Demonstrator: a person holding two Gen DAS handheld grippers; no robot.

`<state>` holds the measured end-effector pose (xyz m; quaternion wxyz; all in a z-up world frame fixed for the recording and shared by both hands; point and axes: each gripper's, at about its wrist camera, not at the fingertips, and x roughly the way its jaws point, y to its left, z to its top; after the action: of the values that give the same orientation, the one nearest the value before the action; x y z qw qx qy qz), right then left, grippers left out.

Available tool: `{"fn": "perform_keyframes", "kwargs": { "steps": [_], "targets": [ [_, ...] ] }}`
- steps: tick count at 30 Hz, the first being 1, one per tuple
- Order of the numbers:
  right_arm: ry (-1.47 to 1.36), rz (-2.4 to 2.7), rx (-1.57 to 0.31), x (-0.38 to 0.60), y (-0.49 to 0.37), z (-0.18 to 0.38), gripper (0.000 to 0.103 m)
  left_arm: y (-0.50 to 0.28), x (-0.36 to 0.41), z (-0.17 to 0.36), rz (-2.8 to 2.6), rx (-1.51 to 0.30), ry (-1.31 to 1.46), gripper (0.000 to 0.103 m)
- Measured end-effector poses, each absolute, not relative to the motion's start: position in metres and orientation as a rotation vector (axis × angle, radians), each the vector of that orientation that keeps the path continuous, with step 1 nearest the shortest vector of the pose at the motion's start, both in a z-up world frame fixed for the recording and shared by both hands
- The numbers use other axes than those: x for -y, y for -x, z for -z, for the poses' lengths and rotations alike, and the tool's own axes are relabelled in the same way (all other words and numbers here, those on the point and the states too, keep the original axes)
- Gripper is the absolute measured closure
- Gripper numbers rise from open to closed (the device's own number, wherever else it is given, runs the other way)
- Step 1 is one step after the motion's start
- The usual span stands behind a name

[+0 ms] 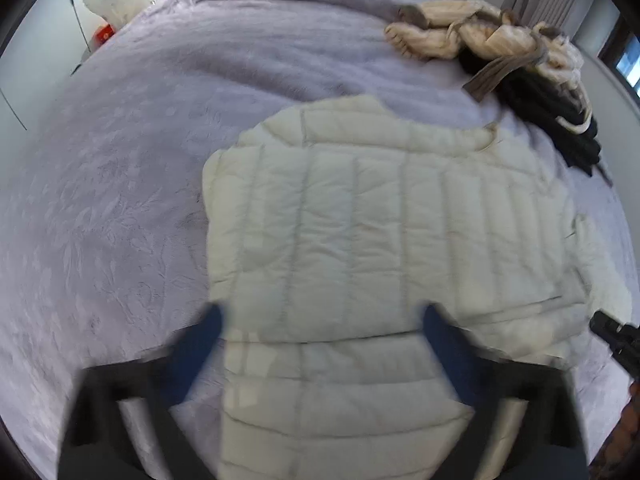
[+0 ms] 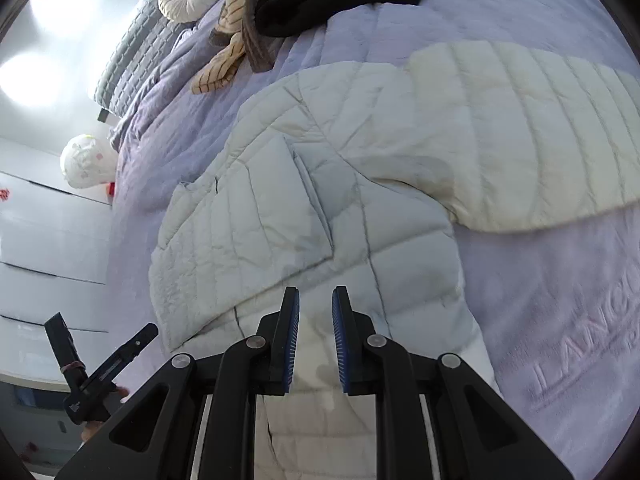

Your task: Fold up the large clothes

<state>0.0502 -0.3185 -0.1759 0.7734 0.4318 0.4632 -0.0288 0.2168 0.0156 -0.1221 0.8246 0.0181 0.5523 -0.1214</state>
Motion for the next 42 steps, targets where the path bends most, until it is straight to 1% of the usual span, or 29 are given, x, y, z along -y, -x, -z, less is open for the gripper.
{"fn": "perform_keyframes", "kwargs": {
  "steps": [2, 3, 4, 8, 10, 11, 12, 13, 15, 18, 19, 21, 23, 24, 33, 42],
  "targets": [
    [-0.951, 0.062, -0.998, 0.322, -0.042, 0.176, 0.083, -0.211, -0.005, 0.119, 0.285, -1.181, -0.057, 0.001],
    [-0.958, 0.063, -0.996, 0.324, -0.037, 0.175, 0.08, -0.208, 0.001, 0.119, 0.287, -1.188, -0.065, 0.001],
    [-0.966, 0.066, -0.994, 0.327, -0.032, 0.176, 0.075, -0.205, 0.009, 0.119, 0.296, -1.194, -0.074, 0.001],
    [-0.998, 0.085, -0.983, 0.34, -0.016, 0.178, 0.069, -0.193, 0.037, 0.119, 0.325, -1.199, -0.123, 0.001],
    [-1.013, 0.096, -0.973, 0.349, -0.008, 0.179, 0.054, -0.189, 0.048, 0.119, 0.345, -1.203, -0.137, 0.001],
    [-1.02, 0.097, -0.965, 0.353, -0.004, 0.179, 0.051, -0.186, 0.057, 0.119, 0.361, -1.208, -0.142, 0.001],
    [-1.026, 0.099, -0.959, 0.357, 0.0, 0.179, 0.043, -0.184, 0.062, 0.12, 0.37, -1.213, -0.146, 0.001],
    [-1.036, 0.101, -0.949, 0.362, 0.004, 0.179, 0.033, -0.181, 0.068, 0.121, 0.38, -1.217, -0.148, 0.001],
    [-1.06, 0.106, -0.927, 0.372, 0.011, 0.18, 0.021, -0.177, 0.081, 0.121, 0.408, -1.234, -0.149, 0.001],
    [-1.086, 0.134, -0.901, 0.388, 0.021, 0.183, 0.02, -0.171, 0.099, 0.121, 0.435, -1.244, -0.16, 0.001],
    [-1.099, 0.143, -0.888, 0.394, 0.026, 0.184, 0.016, -0.171, 0.105, 0.122, 0.443, -1.246, -0.164, 0.001],
    [-1.12, 0.164, -0.862, 0.404, 0.034, 0.185, 0.015, -0.17, 0.116, 0.125, 0.45, -1.256, -0.18, 0.001],
    [-1.139, 0.182, -0.837, 0.416, 0.042, 0.187, 0.003, -0.169, 0.123, 0.128, 0.446, -1.262, -0.193, 0.001],
    [-1.143, 0.192, -0.817, 0.422, 0.047, 0.187, 0.0, -0.169, 0.129, 0.131, 0.469, -1.281, -0.19, 0.001],
    [-1.183, 0.301, -0.712, 0.465, 0.083, 0.198, 0.0, -0.156, 0.17, 0.135, 0.533, -1.269, -0.208, 0.001],
    [-1.385, 0.41, -0.706, 0.518, 0.116, 0.242, 0.0, -0.149, 0.207, 0.14, 0.571, -1.271, -0.238, 0.001]
  ]
}}
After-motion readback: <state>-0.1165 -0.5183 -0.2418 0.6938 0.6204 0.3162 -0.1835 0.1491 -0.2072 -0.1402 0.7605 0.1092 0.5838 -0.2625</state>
